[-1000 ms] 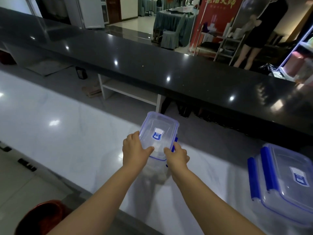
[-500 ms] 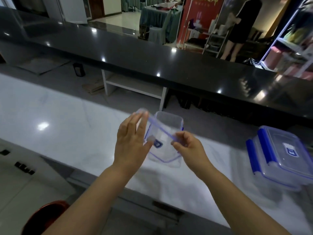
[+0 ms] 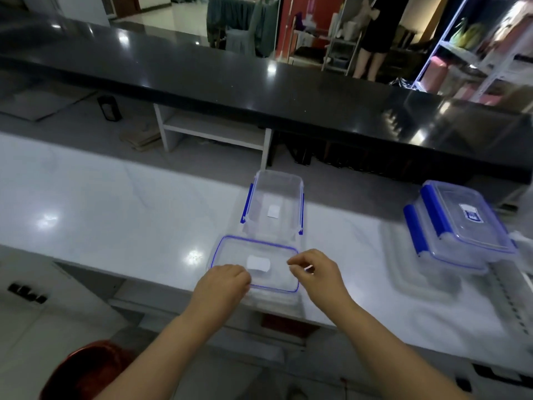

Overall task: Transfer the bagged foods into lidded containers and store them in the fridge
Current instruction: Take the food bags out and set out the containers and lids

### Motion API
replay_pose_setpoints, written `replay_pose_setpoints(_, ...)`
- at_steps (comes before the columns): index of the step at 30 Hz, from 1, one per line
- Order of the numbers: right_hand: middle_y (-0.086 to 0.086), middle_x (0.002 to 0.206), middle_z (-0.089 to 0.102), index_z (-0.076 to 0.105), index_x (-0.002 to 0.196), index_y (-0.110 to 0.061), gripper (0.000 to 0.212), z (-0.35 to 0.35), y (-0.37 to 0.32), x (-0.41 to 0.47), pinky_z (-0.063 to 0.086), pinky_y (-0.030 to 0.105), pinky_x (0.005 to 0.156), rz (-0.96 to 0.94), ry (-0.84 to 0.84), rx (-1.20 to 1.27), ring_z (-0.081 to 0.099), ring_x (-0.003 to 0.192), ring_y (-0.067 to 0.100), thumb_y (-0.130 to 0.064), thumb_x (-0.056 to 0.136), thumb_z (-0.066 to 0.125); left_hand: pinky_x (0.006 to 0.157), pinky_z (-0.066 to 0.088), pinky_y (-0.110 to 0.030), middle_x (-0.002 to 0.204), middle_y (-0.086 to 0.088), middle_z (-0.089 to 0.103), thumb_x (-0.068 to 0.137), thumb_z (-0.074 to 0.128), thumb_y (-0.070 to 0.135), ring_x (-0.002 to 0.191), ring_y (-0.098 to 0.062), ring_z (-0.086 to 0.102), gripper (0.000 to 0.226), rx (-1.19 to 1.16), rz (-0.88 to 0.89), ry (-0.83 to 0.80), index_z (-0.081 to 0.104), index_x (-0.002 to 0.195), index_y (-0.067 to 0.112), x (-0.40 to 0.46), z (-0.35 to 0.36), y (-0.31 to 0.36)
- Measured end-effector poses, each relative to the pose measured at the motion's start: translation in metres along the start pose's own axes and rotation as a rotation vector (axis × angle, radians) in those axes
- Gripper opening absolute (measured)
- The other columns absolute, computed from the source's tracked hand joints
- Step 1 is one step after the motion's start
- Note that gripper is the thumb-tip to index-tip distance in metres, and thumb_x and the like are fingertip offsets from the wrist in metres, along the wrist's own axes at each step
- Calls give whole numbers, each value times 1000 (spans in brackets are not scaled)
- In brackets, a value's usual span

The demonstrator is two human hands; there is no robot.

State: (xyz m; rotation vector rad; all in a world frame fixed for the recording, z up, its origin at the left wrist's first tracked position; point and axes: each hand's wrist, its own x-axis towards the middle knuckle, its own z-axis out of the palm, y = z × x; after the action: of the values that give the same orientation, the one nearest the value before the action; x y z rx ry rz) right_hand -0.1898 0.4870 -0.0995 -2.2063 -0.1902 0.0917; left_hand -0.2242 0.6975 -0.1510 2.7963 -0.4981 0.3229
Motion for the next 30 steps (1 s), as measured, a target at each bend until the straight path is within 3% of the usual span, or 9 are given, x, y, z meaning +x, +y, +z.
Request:
replay_pose_setpoints(2,-10,84,64,64,72,-34,29,-10,7,-1,44,13,69,39,53,35,57,75,2,-7,83,64,49,42,-23,68,5,60,63,66,15,58,-16,57,10,-7,6,-56,58,66,19,-5,8,-1)
replay_pose_setpoints(5,-11,83,65,68,74,-27,23,-27,18,-3,43,8,66,88,103,57,57,73,-2,-6,84,62,56,46,-24,75,7,63,58,72,11,65,-15,60,18,-55,-66,-113,64,72,20,-8,9,1)
replay_pose_setpoints(10,-11,88,66,69,82,-22,18,-63,38,-5,45,9,67,143,189,88,59,79,-1,-9,88,59,73,50,-28,88,7,66,72,52,32,82,-15,62,28,-133,-67,-35,68,91,20,28,-3,27)
replay_pose_setpoints(15,-13,84,64,69,81,-22,17,-126,59,2,46,14,70,61,309,-12,58,79,3,-8,86,61,78,50,-32,99,3,69,79,67,25,92,-18,63,23,-180,-10,78,68,101,19,120,-11,98)
replay_pose_setpoints(18,-11,80,62,69,79,-18,15,-178,78,11,43,10,72,-42,433,-173,57,79,6,-4,81,65,86,44,-30,111,3,65,86,60,26,107,-18,56,28,-243,22,87,63,114,19,173,-6,152)
replay_pose_setpoints(19,-8,80,61,69,79,-17,15,-195,86,15,43,11,73,-53,470,-210,57,80,8,-2,81,65,90,42,-28,117,4,62,89,55,28,113,-16,52,32,-274,23,70,59,120,20,189,-3,169)
replay_pose_setpoints(22,-1,89,60,70,84,-13,17,-240,109,26,50,31,78,-65,536,-244,57,90,19,2,80,64,96,38,-29,129,6,54,94,47,32,121,-15,45,39,-321,14,-7,49,132,24,234,12,218)
replay_pose_setpoints(26,4,120,56,65,107,-9,24,-282,134,41,32,18,95,8,466,-364,46,114,13,-3,85,59,85,47,-34,117,-1,59,93,45,33,105,-19,53,32,-399,-61,-109,53,123,23,280,37,271)
replay_pose_setpoints(30,3,145,33,45,134,-17,46,-309,159,55,28,34,109,178,354,-498,30,134,22,-29,91,54,72,49,-34,103,-1,62,92,45,35,86,-18,59,25,-595,-220,-178,56,109,21,306,64,301)
